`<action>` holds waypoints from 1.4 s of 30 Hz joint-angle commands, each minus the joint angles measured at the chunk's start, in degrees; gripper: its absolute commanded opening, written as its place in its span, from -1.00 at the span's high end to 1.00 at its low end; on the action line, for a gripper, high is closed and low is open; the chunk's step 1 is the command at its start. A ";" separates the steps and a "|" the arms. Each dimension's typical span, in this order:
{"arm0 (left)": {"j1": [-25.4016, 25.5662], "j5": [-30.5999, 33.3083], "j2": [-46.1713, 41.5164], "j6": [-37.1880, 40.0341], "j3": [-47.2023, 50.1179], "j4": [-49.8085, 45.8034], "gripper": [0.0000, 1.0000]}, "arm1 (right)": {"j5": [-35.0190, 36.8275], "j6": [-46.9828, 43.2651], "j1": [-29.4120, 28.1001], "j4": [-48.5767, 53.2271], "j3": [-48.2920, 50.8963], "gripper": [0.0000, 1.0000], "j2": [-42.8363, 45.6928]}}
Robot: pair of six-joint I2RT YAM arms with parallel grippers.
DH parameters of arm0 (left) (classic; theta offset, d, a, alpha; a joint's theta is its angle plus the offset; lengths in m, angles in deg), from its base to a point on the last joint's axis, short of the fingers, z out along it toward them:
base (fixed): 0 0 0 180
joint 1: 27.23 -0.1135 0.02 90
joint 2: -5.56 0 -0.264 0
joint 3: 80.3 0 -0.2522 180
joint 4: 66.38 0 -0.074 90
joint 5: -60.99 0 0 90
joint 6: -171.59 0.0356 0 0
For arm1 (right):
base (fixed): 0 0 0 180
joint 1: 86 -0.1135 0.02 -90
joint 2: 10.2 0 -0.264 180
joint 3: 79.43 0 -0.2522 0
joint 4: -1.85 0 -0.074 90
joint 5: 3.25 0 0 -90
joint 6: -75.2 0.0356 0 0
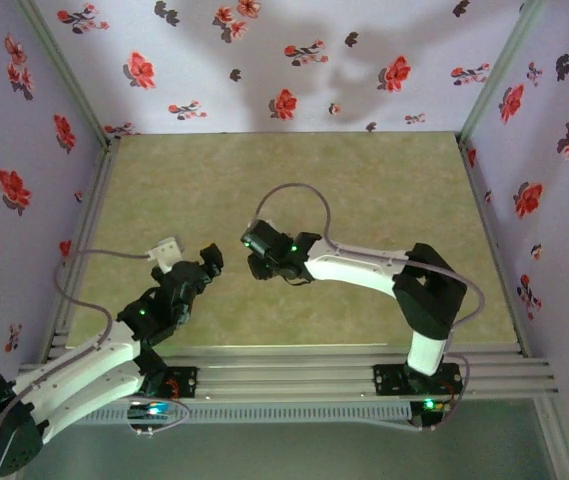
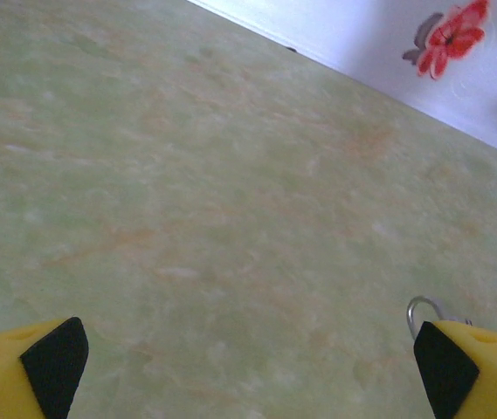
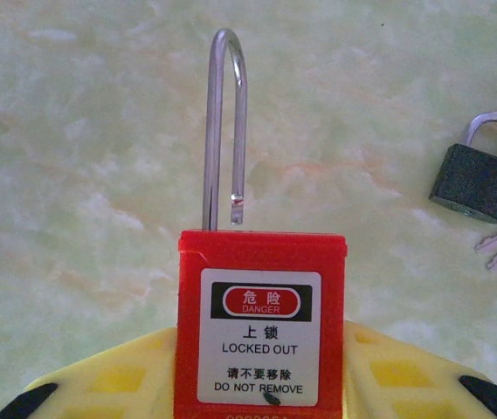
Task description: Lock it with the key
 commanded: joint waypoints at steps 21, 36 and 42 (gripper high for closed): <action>-11.93 -47.01 7.41 -6.22 6.12 32.20 -0.99 | -11.25 -0.22 0.01 -10.36 14.08 1.00 17.12; -16.82 -65.92 20.54 -16.97 7.34 54.73 -0.99 | -15.64 1.44 0.00 -15.37 20.26 1.00 23.14; -16.91 -68.99 25.30 -18.84 6.62 59.46 -0.99 | -16.92 1.75 0.01 -17.48 21.18 1.00 24.04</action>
